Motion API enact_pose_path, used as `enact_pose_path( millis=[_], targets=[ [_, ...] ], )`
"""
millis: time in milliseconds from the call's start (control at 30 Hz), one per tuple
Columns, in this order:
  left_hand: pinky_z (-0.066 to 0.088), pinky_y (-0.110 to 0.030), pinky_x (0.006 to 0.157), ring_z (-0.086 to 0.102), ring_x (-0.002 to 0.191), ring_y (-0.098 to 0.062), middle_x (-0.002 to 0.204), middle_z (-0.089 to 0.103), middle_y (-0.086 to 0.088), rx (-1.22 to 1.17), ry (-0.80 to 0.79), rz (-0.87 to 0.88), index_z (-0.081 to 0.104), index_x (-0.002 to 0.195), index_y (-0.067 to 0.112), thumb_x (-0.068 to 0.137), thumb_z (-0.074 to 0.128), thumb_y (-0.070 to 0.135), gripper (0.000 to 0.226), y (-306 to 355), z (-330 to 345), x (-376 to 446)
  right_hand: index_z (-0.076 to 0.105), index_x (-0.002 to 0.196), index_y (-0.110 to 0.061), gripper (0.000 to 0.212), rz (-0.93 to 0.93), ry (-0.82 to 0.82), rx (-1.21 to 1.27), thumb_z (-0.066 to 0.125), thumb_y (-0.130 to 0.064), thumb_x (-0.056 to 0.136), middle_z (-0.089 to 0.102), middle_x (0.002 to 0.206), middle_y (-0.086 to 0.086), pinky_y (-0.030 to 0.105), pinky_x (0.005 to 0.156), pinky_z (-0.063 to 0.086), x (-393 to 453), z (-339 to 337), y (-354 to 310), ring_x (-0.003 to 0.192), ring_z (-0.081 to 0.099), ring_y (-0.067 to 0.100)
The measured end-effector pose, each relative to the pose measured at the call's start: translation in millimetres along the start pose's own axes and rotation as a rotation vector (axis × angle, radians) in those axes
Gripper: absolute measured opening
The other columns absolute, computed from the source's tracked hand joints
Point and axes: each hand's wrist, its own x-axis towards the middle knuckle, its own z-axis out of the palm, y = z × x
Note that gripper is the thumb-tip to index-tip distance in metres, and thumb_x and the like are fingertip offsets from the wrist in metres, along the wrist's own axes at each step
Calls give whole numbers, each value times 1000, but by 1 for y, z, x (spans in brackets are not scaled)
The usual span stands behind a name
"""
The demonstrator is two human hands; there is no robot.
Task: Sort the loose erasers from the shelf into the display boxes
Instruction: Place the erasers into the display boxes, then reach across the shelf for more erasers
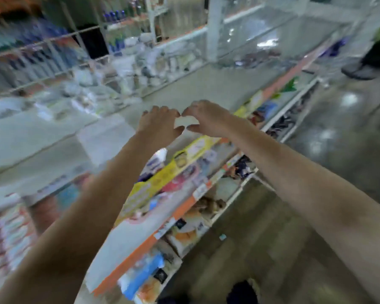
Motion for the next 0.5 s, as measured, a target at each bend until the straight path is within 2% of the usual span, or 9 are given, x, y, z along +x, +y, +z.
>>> enact_pose_path(
  millis=[200, 333, 500],
  targets=[
    [31, -40, 102, 39, 127, -30, 134, 48, -9, -62, -46, 54, 46, 133, 22, 91, 49, 47, 49, 136, 12, 88, 44, 136, -11, 49, 192, 7, 14, 56, -26, 91, 46, 135, 13, 36, 101, 34, -50, -7, 156, 125, 43, 31],
    [34, -41, 99, 42, 123, -32, 130, 50, -12, -54, -33, 86, 50, 130, 20, 90, 50, 46, 48, 205, 10, 141, 37, 141, -11, 52, 304, -26, 52, 51, -29, 94, 40, 142, 13, 35, 104, 32, -63, -12, 236, 129, 40, 30],
    [36, -42, 98, 42, 123, -32, 133, 48, -12, 9, -20, 114, 46, 134, 19, 91, 50, 44, 50, 255, 12, 221, 44, 136, -13, 47, 374, 26, 104, 52, -28, 91, 48, 135, 11, 41, 96, 45, -47, -17, 313, 122, 48, 28]
  ],
)
